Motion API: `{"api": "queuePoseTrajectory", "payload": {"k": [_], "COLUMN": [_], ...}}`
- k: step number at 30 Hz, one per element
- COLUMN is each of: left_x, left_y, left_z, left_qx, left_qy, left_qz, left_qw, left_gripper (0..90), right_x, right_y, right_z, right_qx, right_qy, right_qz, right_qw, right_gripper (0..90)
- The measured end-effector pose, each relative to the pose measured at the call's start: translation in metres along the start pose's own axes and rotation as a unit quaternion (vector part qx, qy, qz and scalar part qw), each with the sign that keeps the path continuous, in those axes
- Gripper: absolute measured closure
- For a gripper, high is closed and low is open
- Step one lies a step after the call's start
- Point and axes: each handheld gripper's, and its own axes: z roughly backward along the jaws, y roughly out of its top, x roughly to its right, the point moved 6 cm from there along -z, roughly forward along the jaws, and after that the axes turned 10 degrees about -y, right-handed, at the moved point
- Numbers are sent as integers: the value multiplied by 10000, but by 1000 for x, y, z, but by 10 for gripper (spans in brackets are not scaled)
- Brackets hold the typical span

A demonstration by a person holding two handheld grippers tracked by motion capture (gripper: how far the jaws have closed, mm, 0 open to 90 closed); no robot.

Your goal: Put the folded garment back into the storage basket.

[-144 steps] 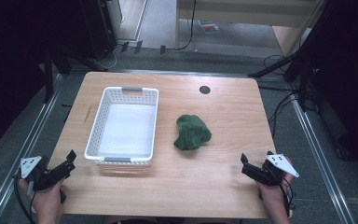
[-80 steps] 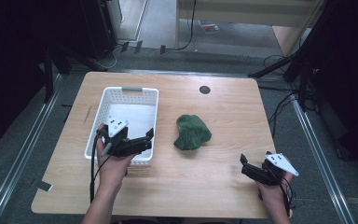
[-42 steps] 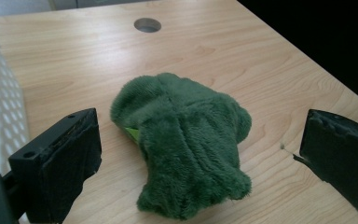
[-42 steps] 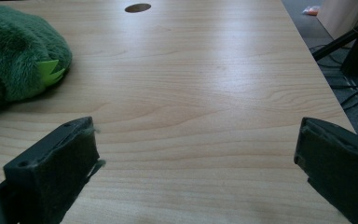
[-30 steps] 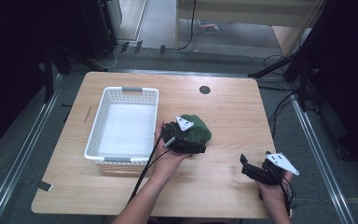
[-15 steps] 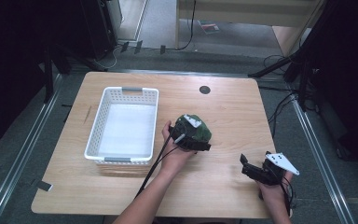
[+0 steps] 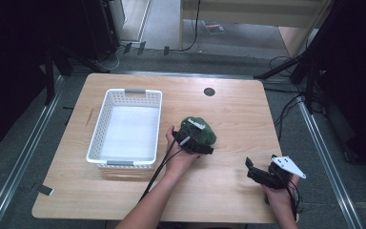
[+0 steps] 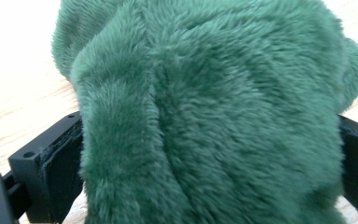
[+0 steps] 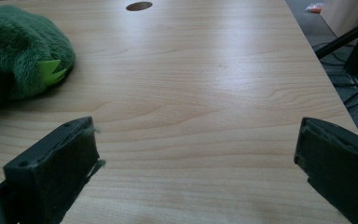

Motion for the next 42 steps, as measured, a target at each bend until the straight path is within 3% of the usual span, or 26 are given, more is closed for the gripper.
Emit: {"api": "queuePoseTrajectory", "payload": {"k": [7,12,20,29,42], "left_x": [-2,-1,1,6,7], "left_y": [-6,-4,-4,4,14], "left_z": [-9,-9,-4,11,52], "left_qx": [-291,-149,-84,206,628], "left_qy": [-12,65,145,-104,-286], "left_qz": [96,88,-75,-39,-102], "left_qw": [9995,9998,9998,9997,9976], "left_gripper": [25,132,225,243,243], "right_x": [0,0,0,0,0], "right_y": [0,0,0,0,0], "right_z": [0,0,-1,-1,-1], "right_qx": [-13,-29,-41,-50,-56], "right_qy": [-3,2,2,3,2], "right_qz": [-5,-9,-14,-5,11], "right_qw": [10000,10000,10000,10000,10000], "right_gripper": [0,0,0,0,0]}}
